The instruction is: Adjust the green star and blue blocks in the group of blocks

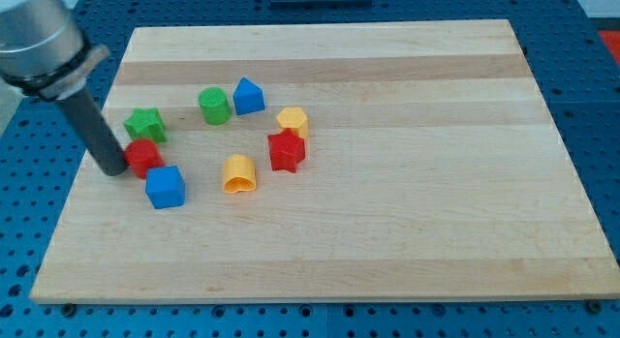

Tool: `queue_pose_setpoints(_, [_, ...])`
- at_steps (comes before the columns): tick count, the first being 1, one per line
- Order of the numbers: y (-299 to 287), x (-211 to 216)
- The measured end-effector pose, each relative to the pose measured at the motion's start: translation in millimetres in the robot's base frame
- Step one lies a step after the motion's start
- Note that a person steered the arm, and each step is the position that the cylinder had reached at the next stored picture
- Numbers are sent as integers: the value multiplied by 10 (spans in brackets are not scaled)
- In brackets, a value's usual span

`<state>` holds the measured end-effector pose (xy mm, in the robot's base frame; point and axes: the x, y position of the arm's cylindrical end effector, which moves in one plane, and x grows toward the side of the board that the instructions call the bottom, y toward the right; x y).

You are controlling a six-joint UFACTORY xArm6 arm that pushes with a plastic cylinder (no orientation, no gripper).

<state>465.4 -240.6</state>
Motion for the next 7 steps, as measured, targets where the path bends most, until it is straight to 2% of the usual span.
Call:
queue_pose_setpoints(1, [-396, -39])
queue_pose_setpoints(2, [-584, -469])
queue_pose_setpoints(4, [198, -595])
queue_pose_setpoints(5, [54, -1190])
queue_pose_setpoints(6, [689, -1502])
queue_pose_setpoints(7, [1371, -1488])
